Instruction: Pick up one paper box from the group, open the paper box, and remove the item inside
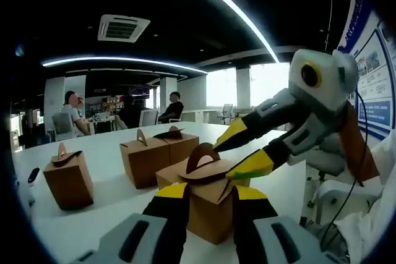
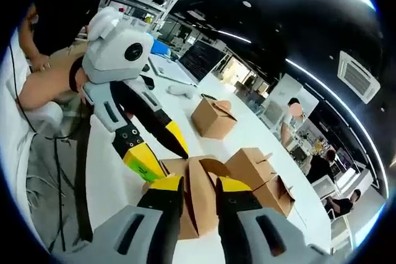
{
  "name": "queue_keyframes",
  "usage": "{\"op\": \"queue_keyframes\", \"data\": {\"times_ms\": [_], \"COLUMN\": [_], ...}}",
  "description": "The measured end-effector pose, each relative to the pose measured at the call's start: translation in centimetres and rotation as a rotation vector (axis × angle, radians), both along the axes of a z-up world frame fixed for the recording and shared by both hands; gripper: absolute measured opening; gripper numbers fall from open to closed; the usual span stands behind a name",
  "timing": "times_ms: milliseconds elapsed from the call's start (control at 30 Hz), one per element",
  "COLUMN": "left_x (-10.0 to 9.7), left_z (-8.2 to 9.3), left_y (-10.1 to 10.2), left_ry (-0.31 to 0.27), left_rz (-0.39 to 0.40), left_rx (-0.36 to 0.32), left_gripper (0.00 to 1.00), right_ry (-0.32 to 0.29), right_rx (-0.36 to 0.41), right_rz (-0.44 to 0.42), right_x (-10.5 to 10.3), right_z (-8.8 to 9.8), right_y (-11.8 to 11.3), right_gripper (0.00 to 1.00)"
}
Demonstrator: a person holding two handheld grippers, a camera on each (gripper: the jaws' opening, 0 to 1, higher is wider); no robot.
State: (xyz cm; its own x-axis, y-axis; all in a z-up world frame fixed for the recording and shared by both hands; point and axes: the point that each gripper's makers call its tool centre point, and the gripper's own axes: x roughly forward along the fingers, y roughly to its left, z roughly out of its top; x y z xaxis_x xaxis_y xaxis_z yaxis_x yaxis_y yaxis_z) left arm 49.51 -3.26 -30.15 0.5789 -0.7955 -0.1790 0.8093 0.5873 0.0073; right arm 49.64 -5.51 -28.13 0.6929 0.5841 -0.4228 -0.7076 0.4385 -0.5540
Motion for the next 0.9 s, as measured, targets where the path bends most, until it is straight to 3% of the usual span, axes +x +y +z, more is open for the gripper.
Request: {"op": "queue_keyframes", "data": {"times_ms": [400, 900], "left_x": [-0.01, 0.03], "left_z": [-0.04, -0.03], "left_y": [-0.07, -0.03], "left_ry": [-0.001, -0.001], "left_rz": [0.0, -0.002], "left_rx": [0.0, -0.003], "left_gripper": [0.29, 0.29], "right_ry": [-0.027, -0.019], "right_rx": [-0.056, -0.057], "right_rz": [-0.022, -0.024], "right_x": [0.58, 0.75], "right_z": [-0.57, -0.8], "right_y": [-0.11, 0.12], "right_gripper": [0.22, 0.14]}}
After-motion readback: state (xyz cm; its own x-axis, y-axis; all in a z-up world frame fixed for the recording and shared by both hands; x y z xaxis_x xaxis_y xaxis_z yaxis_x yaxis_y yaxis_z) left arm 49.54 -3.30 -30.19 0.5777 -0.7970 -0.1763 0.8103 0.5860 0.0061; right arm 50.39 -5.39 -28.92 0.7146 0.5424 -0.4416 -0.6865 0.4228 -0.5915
